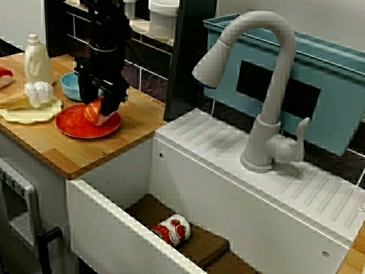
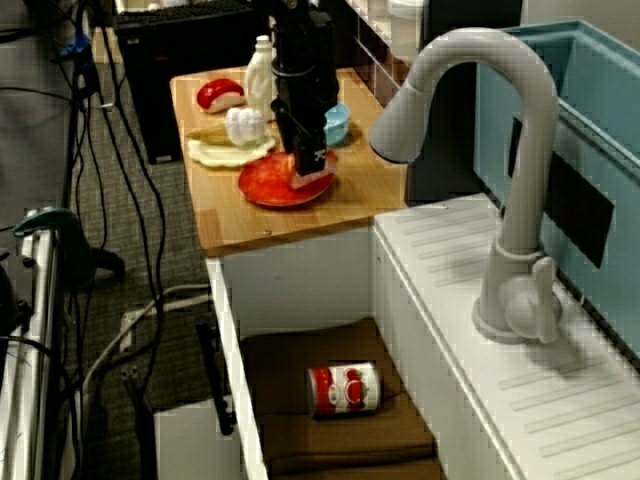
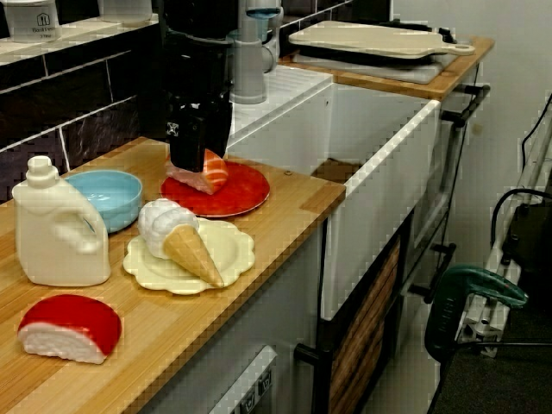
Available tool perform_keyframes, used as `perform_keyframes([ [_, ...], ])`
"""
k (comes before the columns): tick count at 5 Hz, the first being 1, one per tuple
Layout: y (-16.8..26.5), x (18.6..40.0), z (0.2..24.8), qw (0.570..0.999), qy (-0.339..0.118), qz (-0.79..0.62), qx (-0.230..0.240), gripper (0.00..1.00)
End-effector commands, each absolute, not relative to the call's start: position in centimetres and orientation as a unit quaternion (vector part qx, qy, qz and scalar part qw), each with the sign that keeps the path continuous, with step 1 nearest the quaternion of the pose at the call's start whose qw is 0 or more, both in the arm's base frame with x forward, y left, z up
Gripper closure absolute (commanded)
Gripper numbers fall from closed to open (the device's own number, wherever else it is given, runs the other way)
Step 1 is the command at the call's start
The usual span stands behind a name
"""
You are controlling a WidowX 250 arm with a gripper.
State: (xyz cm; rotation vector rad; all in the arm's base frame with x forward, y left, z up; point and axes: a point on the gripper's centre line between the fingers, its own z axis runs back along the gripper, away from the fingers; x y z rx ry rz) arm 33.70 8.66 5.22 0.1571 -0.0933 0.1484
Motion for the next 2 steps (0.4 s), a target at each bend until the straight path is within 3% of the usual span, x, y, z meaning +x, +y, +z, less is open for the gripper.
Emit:
perform_keyframes([
  [1, 10.76, 32.41, 8.25, 0.989, -0.077, 0.106, 0.073, 1.0],
  [2, 10.94, 31.69, 8.75, 0.989, -0.074, 0.11, 0.07, 1.0],
])
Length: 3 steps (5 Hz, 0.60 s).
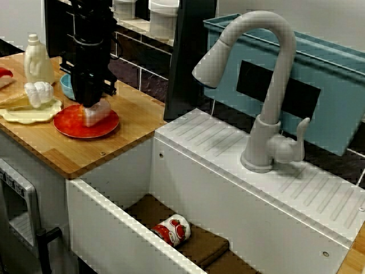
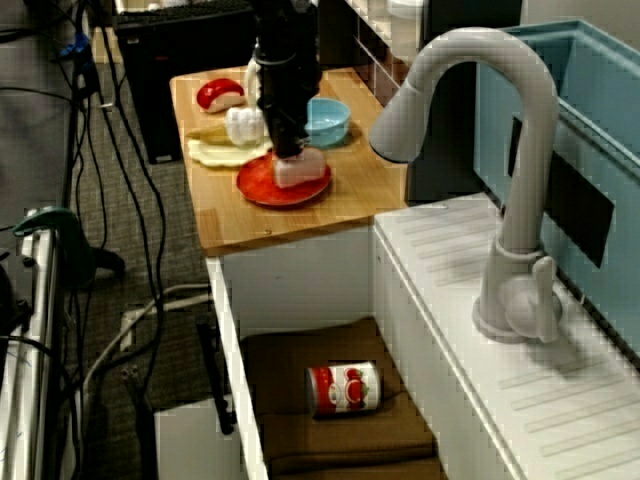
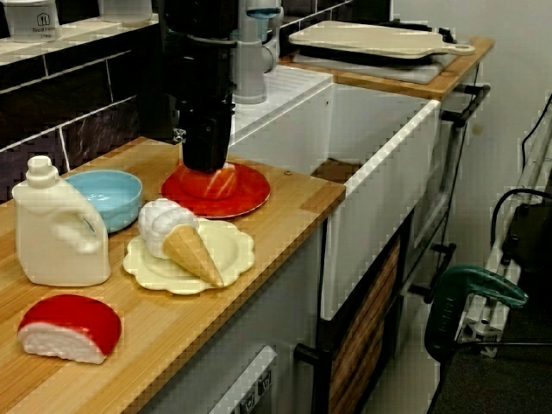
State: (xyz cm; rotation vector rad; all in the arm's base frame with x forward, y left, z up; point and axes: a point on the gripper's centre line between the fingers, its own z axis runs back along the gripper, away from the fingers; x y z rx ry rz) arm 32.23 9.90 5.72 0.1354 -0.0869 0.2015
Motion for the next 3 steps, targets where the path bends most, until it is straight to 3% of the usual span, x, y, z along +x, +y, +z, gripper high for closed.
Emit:
perform_keyframes([
  [1, 11.2, 31.3, 9.2, 0.989, -0.072, 0.115, 0.063, 1.0],
  [2, 11.5, 31.3, 9.6, 0.988, -0.071, 0.124, 0.064, 1.0],
  [3, 11.6, 31.3, 10.2, 0.988, -0.07, 0.119, 0.064, 0.0],
])
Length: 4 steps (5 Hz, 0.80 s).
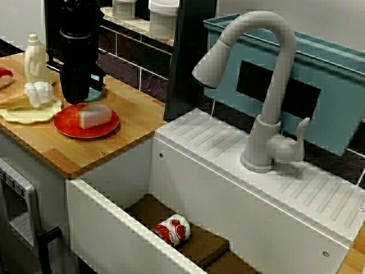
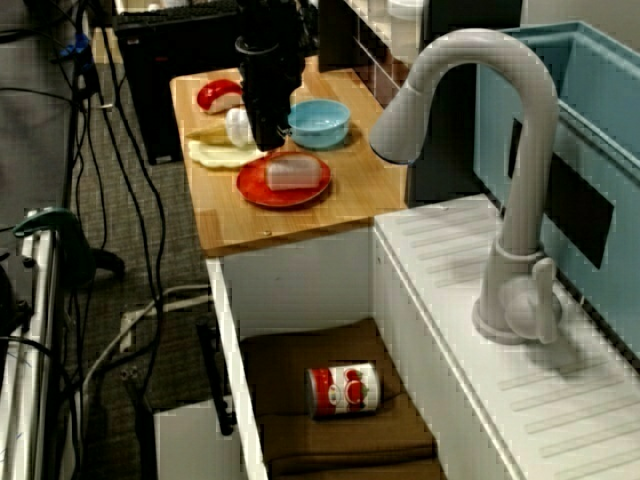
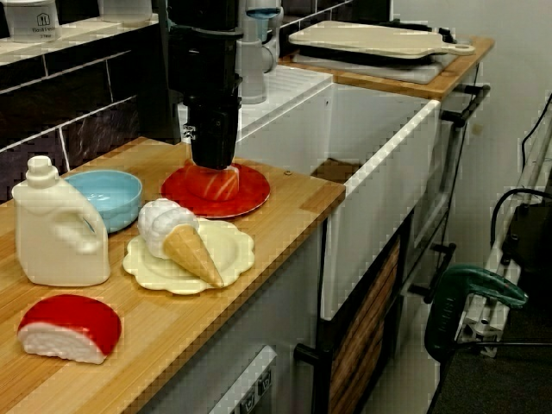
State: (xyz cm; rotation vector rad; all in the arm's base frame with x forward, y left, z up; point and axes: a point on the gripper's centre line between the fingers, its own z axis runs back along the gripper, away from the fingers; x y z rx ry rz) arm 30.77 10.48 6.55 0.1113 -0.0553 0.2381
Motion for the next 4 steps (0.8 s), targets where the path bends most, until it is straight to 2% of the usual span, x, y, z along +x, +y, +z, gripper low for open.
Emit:
perform_keyframes([
  [1, 11.3, 31.0, 10.8, 0.99, -0.08, 0.097, 0.059, 0.0],
  [2, 10.9, 31.3, 11.1, 0.992, -0.078, 0.08, 0.058, 0.0],
  [4, 9.2, 31.5, 9.9, 0.993, -0.084, 0.023, 0.076, 0.0],
])
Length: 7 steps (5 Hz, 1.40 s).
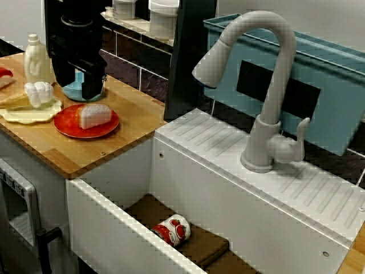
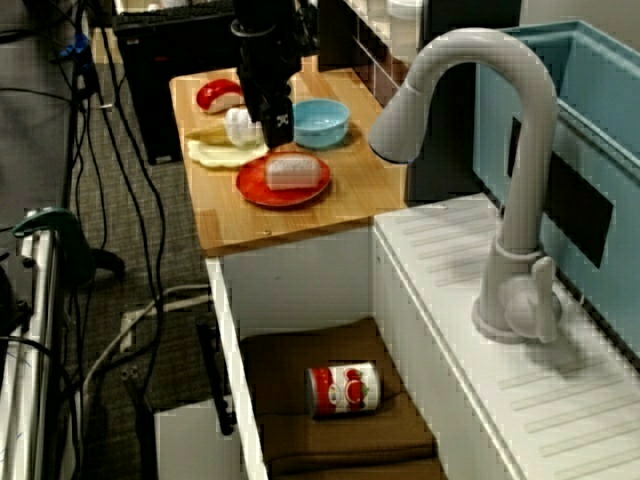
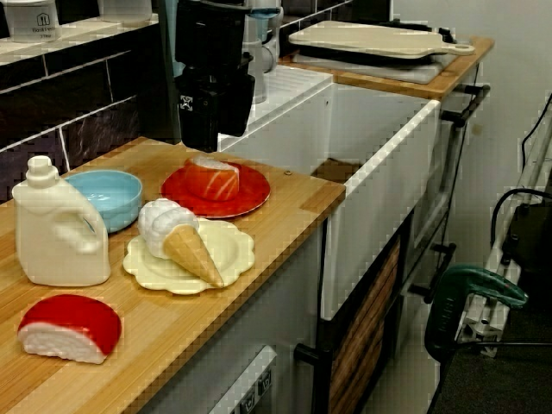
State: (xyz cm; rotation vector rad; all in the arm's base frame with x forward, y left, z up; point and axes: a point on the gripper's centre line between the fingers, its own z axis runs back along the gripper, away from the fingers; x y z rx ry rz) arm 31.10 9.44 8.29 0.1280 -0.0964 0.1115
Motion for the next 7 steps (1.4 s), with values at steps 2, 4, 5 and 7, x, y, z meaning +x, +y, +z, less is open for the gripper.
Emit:
perform_keyframes([
  [2, 9.3, 32.2, 8.6, 0.996, -0.064, -0.029, 0.046, 0.0],
  [4, 9.8, 31.8, 7.6, 0.996, -0.066, -0.022, 0.049, 0.0],
  [5, 9.7, 32.0, 6.9, 0.996, -0.065, -0.015, 0.053, 0.0],
  [7, 9.5, 32.1, 5.7, 0.997, -0.058, 0.005, 0.059, 0.0],
])
